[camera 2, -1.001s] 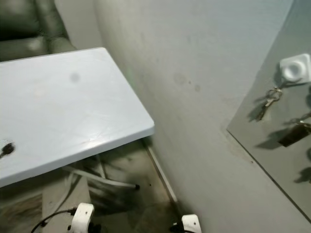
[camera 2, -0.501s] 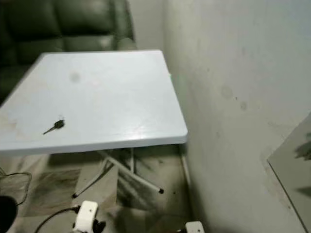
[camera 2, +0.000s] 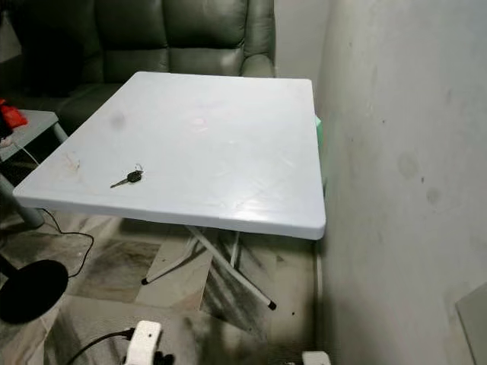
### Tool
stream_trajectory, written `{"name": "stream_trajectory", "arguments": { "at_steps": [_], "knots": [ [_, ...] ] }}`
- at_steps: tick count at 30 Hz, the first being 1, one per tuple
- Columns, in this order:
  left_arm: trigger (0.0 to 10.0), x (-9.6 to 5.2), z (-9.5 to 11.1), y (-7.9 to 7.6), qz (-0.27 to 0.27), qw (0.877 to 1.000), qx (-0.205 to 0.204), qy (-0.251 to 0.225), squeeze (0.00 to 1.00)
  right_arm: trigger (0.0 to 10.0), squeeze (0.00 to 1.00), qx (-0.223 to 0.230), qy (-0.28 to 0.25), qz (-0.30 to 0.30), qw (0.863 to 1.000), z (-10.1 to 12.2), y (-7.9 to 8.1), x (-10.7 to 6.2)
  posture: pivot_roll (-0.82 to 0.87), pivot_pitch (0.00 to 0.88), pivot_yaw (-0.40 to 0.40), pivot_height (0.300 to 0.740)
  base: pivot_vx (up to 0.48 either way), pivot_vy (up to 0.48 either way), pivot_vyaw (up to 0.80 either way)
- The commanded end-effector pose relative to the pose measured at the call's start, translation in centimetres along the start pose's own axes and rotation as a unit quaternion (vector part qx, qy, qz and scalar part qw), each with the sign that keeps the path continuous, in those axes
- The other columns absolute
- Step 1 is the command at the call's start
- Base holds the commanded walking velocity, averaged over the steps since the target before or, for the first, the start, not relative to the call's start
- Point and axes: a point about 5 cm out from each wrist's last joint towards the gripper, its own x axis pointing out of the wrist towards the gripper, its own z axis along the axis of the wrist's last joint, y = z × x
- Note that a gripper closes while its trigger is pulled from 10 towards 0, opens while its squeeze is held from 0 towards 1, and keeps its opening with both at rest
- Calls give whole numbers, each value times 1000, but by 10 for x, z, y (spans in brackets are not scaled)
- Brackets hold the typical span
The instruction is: Hang keys on a hook
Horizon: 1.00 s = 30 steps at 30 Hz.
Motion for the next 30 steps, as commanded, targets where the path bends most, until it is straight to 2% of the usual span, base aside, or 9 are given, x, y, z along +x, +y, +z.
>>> {"name": "stream_trajectory", "arguments": {
  "at_steps": [1, 6, 30],
  "knots": [
    [10000, -2, 2, 9, 10, 1000, 9, -2, 0, 10000, 0, 2, 0, 10, 1000, 2, 10, 2, -77, 0, -17, 740, 0, 0, 0],
    [10000, -1, 4, 8, 6, 1000, 18, -1, 0, 10000, 0, 3, -1, 12, 1000, 3, 11, 2, -77, 0, -15, 740, 0, 0, 0],
    [10000, -1, 3, 8, 5, 1000, 12, 2, 0, 10000, 0, 7, -4, 12, 1000, 4, 10, 2, -75, 0, -20, 740, 0, 0, 0]
  ]
}}
